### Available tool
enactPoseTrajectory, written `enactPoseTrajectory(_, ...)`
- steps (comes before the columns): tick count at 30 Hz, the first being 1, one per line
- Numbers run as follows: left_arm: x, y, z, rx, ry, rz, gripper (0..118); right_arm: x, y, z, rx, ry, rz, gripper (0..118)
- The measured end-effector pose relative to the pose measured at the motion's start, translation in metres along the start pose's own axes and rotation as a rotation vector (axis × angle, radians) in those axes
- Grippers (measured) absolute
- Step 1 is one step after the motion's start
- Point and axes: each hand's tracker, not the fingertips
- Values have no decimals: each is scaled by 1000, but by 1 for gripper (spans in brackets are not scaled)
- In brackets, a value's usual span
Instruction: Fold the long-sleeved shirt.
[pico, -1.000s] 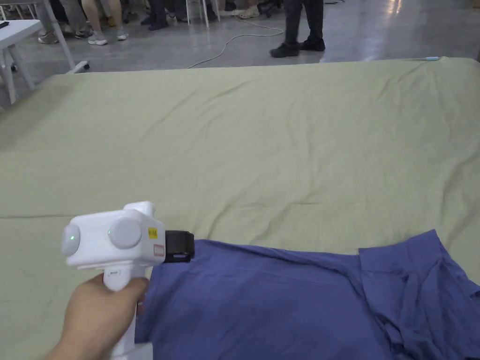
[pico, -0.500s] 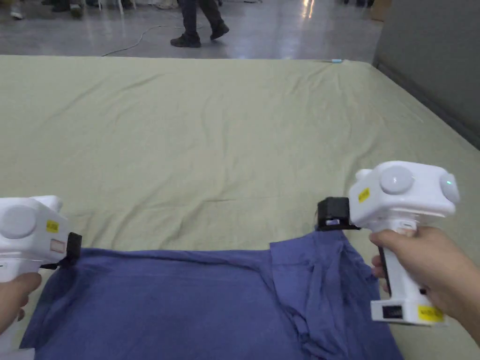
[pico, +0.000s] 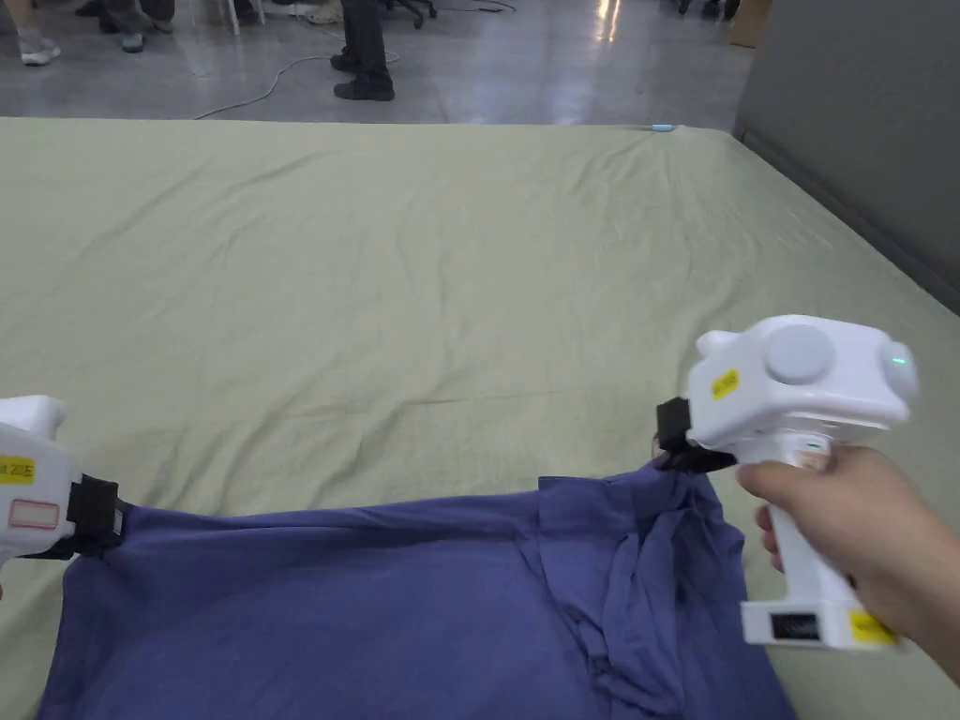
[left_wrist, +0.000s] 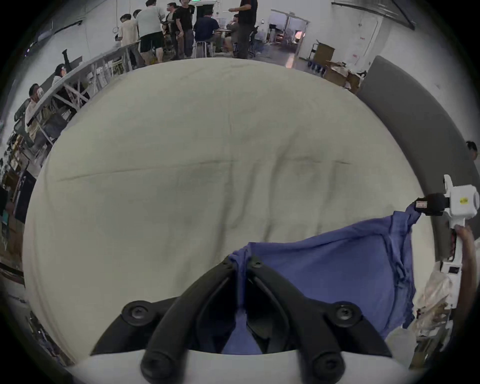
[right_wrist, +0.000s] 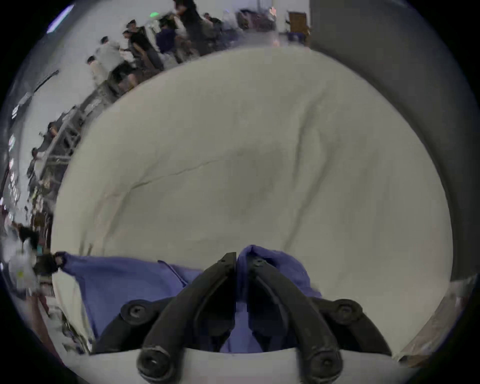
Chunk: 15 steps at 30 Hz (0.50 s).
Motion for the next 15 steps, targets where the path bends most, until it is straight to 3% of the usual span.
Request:
enactPoseTrajectory(6, -8, -86, 55, -23, -77, 45, 2, 8, -108, 77, -33, 48, 107, 4)
enactPoseTrajectory(10, -13, -145, 74, -107, -88, 82, 2, 21, -169, 83, -109, -3, 199, 4)
enactPoseTrajectory(15, -15, -199, 76, -176, -67, 80, 2, 43, -210, 78, -217, -11, 152, 4)
